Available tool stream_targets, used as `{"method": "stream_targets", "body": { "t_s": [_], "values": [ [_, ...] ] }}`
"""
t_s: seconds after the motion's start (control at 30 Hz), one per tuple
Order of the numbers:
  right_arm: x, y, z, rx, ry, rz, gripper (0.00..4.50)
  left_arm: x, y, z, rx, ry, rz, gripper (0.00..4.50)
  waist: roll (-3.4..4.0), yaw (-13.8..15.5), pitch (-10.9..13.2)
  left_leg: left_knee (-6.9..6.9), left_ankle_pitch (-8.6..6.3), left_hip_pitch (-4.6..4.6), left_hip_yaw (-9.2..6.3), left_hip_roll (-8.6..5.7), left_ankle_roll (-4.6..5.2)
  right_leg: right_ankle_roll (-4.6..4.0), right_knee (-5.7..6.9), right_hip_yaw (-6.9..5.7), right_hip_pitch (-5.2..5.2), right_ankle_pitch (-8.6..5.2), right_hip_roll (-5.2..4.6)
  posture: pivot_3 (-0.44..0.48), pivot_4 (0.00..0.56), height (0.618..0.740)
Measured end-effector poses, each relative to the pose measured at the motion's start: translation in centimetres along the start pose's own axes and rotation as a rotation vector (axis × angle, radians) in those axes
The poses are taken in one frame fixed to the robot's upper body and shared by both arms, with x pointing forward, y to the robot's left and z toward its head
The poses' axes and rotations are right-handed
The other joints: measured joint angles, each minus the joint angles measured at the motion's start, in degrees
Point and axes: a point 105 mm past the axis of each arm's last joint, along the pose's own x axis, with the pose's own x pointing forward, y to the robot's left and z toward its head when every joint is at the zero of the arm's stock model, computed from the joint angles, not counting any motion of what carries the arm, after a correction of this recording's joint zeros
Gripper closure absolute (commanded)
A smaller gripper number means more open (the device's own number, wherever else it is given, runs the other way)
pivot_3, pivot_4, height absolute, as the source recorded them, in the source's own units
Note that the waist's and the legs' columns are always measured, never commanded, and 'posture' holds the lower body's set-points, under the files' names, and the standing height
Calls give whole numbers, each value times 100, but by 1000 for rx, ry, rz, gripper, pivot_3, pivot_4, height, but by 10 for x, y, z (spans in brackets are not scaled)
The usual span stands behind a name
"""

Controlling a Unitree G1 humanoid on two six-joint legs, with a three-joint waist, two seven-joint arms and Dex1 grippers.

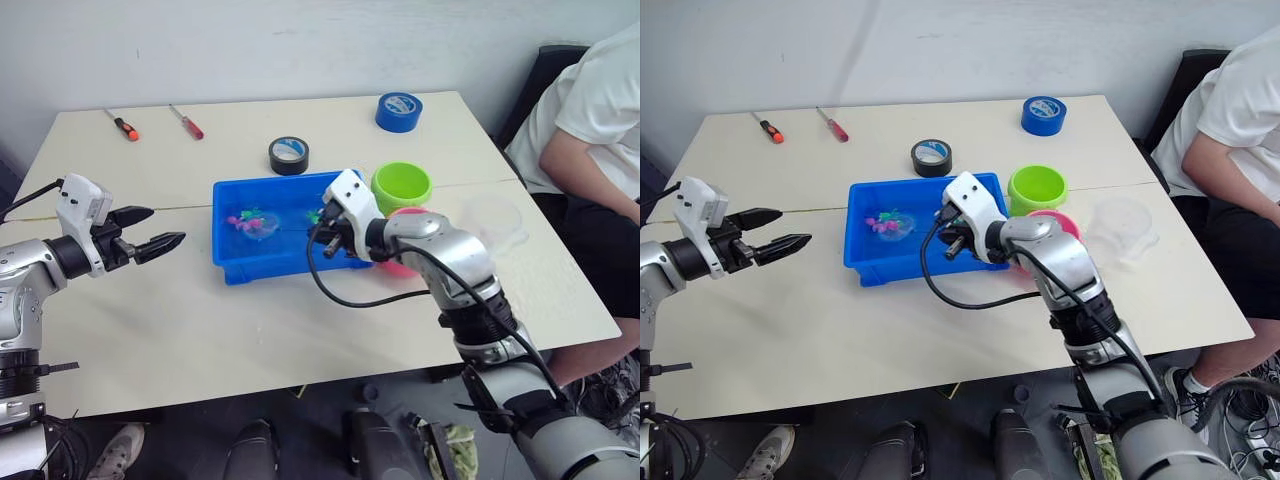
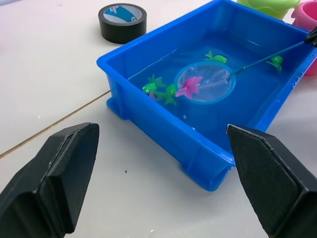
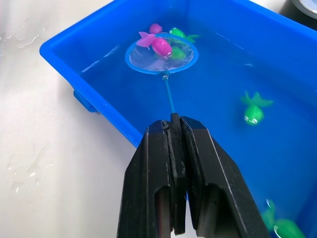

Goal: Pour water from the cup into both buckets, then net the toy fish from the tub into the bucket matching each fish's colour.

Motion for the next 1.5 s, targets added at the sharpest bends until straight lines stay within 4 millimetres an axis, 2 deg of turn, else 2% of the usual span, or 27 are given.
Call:
{"method": "stream_targets", "body": {
  "t_s": [0.33,0.5,0.7,0.77,0.83,0.87,0.9,0.93,1.07,1.27,1.33,1.5],
  "values": [
    [-20,-1,2,12,-40,10,4500,3,-8,12,30,-48,-83,26,0,2,0,-7,0,0,1,-1,0,0,-6,0,0,0,1,0,150,731],
    [-31,-7,0,35,-82,-7,4500,11,-21,13,72,-45,-180,26,0,25,0,-11,-1,0,2,-4,2,0,-12,0,1,0,-1,0,150,731],
    [-81,-30,9,-5,-174,-100,4500,26,-44,20,114,-59,-339,26,0,66,0,-11,-4,-1,2,-6,7,0,-20,-1,5,0,0,0,150,731],
    [-106,-34,4,-12,-177,-128,4500,37,-55,32,136,-102,-405,26,2,121,1,-13,-4,-3,1,-6,7,0,-24,-2,4,0,4,0,150,731],
    [-125,-38,8,-29,-198,-164,4500,41,-58,38,148,-118,-432,26,3,142,2,-13,-5,0,6,-6,8,1,-24,4,5,0,5,0,150,731],
    [-143,-39,8,-43,-196,-202,4500,47,-61,43,151,-137,-459,26,4,168,2,-12,-5,0,4,-5,8,1,-24,2,5,0,7,0,150,731],
    [-148,-40,8,-46,-197,-213,4500,47,-60,44,153,-142,-463,26,4,162,2,-12,-5,0,4,-4,8,0,-24,3,5,0,9,0,150,731],
    [-165,-41,4,-51,-180,-256,4500,54,-62,47,155,-154,-487,26,4,182,3,-12,-4,0,2,-5,8,0,-24,3,5,0,9,0,150,731],
    [-196,-42,-7,-48,-131,-351,4500,64,-62,47,150,-158,-523,26,4,178,3,-9,-5,1,5,-6,9,2,-29,8,10,1,10,0,150,731],
    [-221,-39,-43,-32,13,-449,4500,78,-64,47,162,-169,-564,26,5,183,3,-6,-5,0,3,-8,10,5,-32,9,11,2,11,0,150,731],
    [-225,-41,-49,-46,41,-474,4500,81,-65,46,162,-167,-575,26,5,183,3,-2,-6,0,4,-8,11,7,-32,10,12,3,11,0,150,731],
    [-226,-52,-59,-250,141,-586,4500,89,-70,48,170,-175,-617,26,5,172,3,4,-6,0,2,-8,12,10,-31,11,14,5,16,0,150,731]
  ]
}}
